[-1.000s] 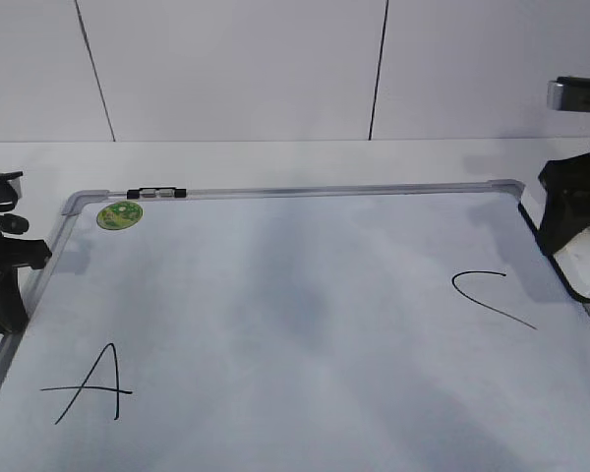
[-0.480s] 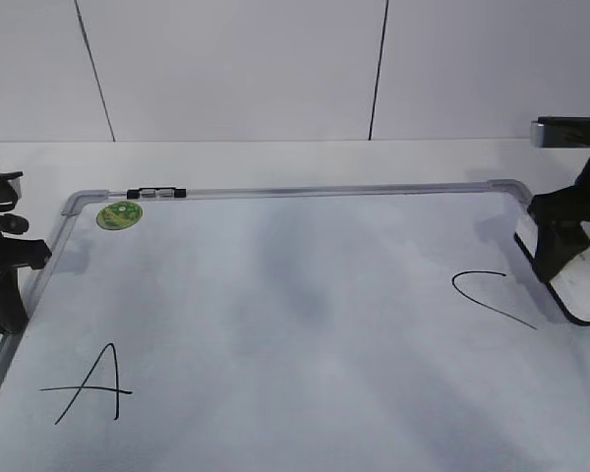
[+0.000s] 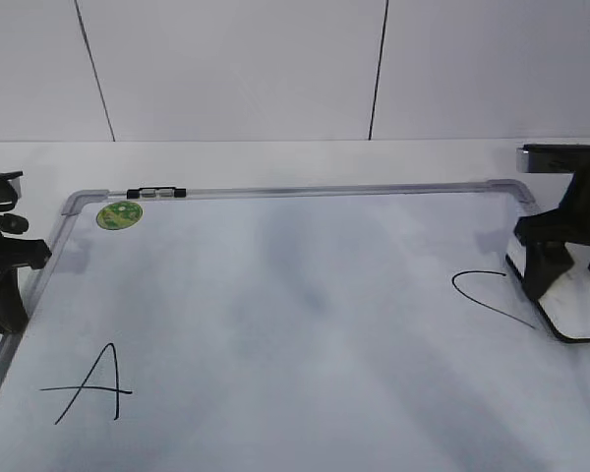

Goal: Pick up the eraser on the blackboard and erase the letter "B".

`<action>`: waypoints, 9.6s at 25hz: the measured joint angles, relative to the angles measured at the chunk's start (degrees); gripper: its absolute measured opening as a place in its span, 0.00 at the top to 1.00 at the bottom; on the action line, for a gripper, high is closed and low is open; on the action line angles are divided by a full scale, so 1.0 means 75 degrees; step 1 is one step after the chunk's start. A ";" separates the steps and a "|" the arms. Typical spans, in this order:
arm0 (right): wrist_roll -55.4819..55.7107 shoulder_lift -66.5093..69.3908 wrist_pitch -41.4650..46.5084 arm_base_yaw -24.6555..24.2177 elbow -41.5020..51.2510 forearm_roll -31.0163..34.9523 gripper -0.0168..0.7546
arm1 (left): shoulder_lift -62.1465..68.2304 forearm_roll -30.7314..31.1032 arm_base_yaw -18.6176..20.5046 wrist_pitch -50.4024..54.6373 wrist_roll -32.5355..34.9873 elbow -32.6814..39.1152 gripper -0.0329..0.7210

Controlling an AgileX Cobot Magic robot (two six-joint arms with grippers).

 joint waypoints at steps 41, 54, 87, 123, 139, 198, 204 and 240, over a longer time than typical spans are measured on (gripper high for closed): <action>0.0363 0.0219 -0.0031 0.0000 0.0000 -0.0059 0.17 | 0.0000 0.0000 0.0000 0.0000 0.0000 0.0000 0.94; 0.0378 0.0043 0.0471 0.0000 -0.0078 -0.0059 0.19 | 0.0000 0.0000 0.0000 0.0000 0.0000 0.0000 0.94; 0.0391 -0.1700 0.0843 0.0000 -0.0479 0.0567 0.21 | 0.0000 0.0094 0.0000 0.0000 0.0092 -0.0015 0.73; 0.0526 -0.5811 0.0921 0.0000 0.1916 0.0992 0.22 | -0.2769 0.0317 0.0000 0.1920 0.0107 0.0087 0.70; 0.0541 -1.0651 0.1142 0.0000 0.3819 0.0995 0.22 | -0.5788 0.0317 0.0000 0.2064 0.0107 0.0578 0.70; 0.0172 -1.4697 0.0433 0.0830 0.6375 -0.0569 0.22 | -1.3827 0.0250 0.0000 0.1271 0.0764 0.4591 0.70; 0.0193 -1.4697 0.0414 0.0830 0.6377 -0.0569 0.22 | -1.3881 0.0250 0.0000 0.1252 0.0764 0.4591 0.70; 0.0206 -1.4697 0.0408 0.0075 0.6377 -0.0657 0.22 | -1.4365 0.0416 0.0589 0.1246 0.0764 0.4596 0.70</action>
